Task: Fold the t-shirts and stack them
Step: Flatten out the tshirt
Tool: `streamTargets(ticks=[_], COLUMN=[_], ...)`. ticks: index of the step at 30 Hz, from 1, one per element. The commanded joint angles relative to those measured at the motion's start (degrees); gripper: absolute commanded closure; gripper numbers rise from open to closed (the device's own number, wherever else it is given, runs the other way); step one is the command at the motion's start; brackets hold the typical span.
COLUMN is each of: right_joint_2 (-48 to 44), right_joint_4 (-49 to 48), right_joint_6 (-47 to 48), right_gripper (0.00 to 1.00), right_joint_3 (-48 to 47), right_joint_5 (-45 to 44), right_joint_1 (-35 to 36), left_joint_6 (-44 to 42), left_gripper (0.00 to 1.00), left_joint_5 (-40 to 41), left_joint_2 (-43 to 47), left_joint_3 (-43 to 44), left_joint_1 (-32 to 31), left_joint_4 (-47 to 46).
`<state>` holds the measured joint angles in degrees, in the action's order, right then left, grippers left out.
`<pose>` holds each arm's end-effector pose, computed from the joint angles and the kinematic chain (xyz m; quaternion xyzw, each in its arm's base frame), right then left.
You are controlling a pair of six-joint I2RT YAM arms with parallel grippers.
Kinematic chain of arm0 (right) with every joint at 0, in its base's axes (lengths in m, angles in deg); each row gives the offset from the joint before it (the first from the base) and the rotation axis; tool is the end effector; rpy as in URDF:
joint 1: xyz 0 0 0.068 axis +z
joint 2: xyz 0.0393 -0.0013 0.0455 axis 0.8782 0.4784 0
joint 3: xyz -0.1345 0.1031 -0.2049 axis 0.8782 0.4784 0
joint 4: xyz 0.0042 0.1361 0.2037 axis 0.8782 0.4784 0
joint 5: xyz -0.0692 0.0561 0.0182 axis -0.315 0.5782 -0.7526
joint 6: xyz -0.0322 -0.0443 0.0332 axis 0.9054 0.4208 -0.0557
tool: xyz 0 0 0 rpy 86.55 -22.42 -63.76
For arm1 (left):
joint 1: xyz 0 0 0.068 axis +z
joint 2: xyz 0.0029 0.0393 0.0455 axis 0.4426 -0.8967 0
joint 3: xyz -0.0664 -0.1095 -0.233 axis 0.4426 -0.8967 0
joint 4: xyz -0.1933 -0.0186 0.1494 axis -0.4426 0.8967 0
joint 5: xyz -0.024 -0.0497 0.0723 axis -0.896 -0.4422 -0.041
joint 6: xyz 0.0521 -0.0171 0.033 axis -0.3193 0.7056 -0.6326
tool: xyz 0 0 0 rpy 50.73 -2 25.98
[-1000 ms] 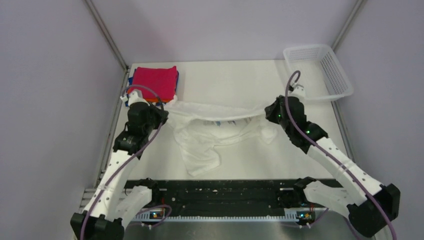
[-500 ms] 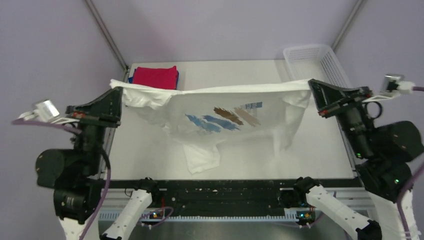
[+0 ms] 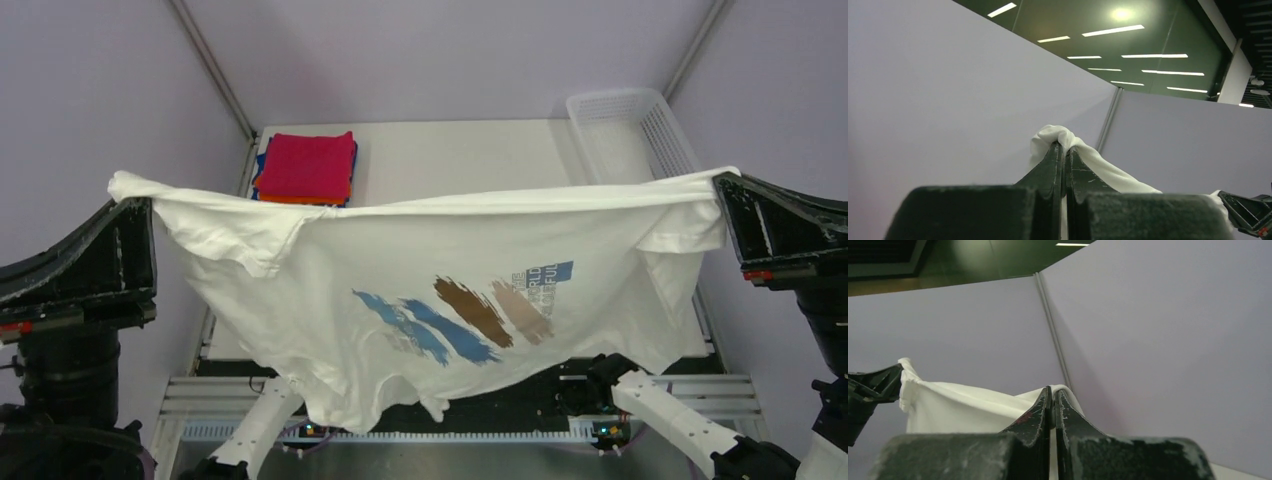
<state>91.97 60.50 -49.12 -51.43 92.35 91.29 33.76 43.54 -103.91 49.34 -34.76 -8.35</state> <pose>-0.0369 -0.0141 0.5821 -0.0839 0.4348 0.4213 0.7914 -0.0784 0.0055 0.5978 -0.0264 0.3764 -0.3589 0.8537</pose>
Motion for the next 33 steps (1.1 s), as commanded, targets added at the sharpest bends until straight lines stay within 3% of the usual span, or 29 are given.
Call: streamTargets(ticks=[1, 5, 8, 13, 15, 19, 21, 22, 23, 24, 25, 26, 28, 33], right_joint_2=[2.02, 2.44, 4.37, 10.90, 15.20, 28.77, 39.59, 44.25, 47.97, 50.88, 53.00, 54.21, 54.68, 49.74], right_joint_4=[1.03, -1.54, -6.20, -18.34, -22.88, -36.29, -43.21, -44.61, -44.60, -44.21, -43.59, -42.40, -40.17, -35.09], right_joint_6=[3.90, 6.62, 9.24, 12.49, 10.50, -0.64, -4.33, -5.00, -5.18, -4.48, -3.26, -2.10, 0.15, 2.53], right_gripper=[1.00, 1.00, 1.00, 1.00, 1.00, 1.00, 0.98, 0.83, 0.62, 0.44, 0.30, 0.21, 0.09, 0.04], right_joint_3=[3.45, 10.76, 19.01, 37.18, 43.70, 54.31, 55.03, 53.45, 51.42, 49.02, 46.81, 44.71, 42.28, 43.61], right_joint_5=[-6.92, -15.58, -28.49, -47.59, -46.84, -27.71, -22.01, -20.72, -20.04, -19.82, -20.04, -20.71, -21.61, -16.84], right_joint_1=[0.44, 0.52, 0.51, 0.14, -1.80, -13.16, -17.53, -18.41, -18.92, -19.18, -19.30, -19.32, -19.29, -19.14], left_joint_6=[-2.00, -4.62, -7.68, -12.94, -13.29, -12.40, -12.10, -12.23, -12.10, -11.59, -11.19, -10.82, -10.21, -8.09], left_gripper=[1.00, 1.00, 1.00, 1.00, 1.00, 1.00, 0.85, 0.67, 0.42, 0.25, 0.10, 0.03, 0.01, 0.01], left_joint_5=[3.03, 6.46, 9.99, 16.04, 18.52, 19.07, 20.38, 20.50, 20.41, 20.00, 19.35, 18.41, 16.87, 14.22], left_joint_2=[-8.75, -16.09, -22.62, -33.18, -38.82, -58.11, -69.23, -75.34, -80.66, -85.86, -89.60, -91.78, -91.60, -81.35], left_joint_3=[-0.76, -3.48, -6.00, -18.27, -23.21, -22.11, -15.03, -9.71, -3.39, 3.30, 11.11, 14.20, 13.24, -1.77], left_joint_1=[0.71, 0.76, 0.76, 0.74, 0.76, 0.75, 0.84, 0.84, 0.84, 0.84, 0.78, 0.72, 0.59, -0.04], left_joint_4=[-0.22, -2.62, -4.87, -11.32, -15.65, -18.71, -15.81, -12.66, -8.54, -3.61, 0.01, 1.76, 0.21, -8.93])
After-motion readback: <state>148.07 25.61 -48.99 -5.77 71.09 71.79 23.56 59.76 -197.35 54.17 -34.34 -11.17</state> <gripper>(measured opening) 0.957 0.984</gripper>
